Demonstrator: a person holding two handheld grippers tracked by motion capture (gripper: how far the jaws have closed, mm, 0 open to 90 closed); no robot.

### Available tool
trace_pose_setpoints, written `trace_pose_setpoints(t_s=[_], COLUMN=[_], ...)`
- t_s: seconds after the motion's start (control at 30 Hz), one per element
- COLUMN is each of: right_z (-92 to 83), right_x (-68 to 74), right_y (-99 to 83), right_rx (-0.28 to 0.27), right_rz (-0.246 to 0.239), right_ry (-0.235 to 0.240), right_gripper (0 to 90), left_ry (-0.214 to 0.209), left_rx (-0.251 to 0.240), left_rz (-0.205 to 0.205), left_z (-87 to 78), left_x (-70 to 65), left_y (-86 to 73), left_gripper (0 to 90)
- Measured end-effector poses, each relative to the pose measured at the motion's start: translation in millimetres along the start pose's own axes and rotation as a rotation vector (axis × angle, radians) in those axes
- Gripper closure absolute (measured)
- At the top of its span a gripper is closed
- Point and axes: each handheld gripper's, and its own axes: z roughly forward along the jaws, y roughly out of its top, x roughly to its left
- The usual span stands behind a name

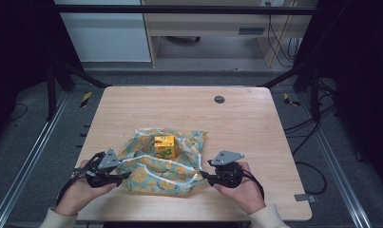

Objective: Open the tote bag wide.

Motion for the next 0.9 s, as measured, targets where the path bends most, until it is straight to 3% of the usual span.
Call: trace_pose_setpoints(t_s=[0.17,0.3,0.47,0.6,0.83,0.9], right_z=[-5.6,-1.5,15.3,33.1,58.5,62.9], right_x=[-1.6,-3.6,-5.9,-8.1,-14.9,-16.7], right_y=[14.6,31.7,50.5,57.9,64.7,66.4], right_rx=[-0.031,-0.030,-0.005,0.032,0.080,0.087], right_rz=[0.001,-0.016,-0.047,-0.044,-0.008,0.004], right_ry=[-0.024,-0.032,-0.038,-0.022,-0.005,0.007], right_gripper=[34.4,30.0,31.5,34.0,41.0,44.1], left_ry=[0.005,0.005,0.009,0.007,0.035,0.030], left_rx=[-0.051,-0.055,-0.047,-0.048,-0.108,-0.094], left_rz=[-0.006,0.011,0.022,0.022,-0.003,-0.008], left_z=[-2.8,4.1,10.2,11.5,3.0,7.0], left_x=[-4.6,-10.7,-14.4,-12.4,-1.9,0.3], left_y=[8.7,13.6,14.7,13.2,13.6,12.2], left_gripper=[38.1,31.4,28.8,27.9,27.3,27.0])
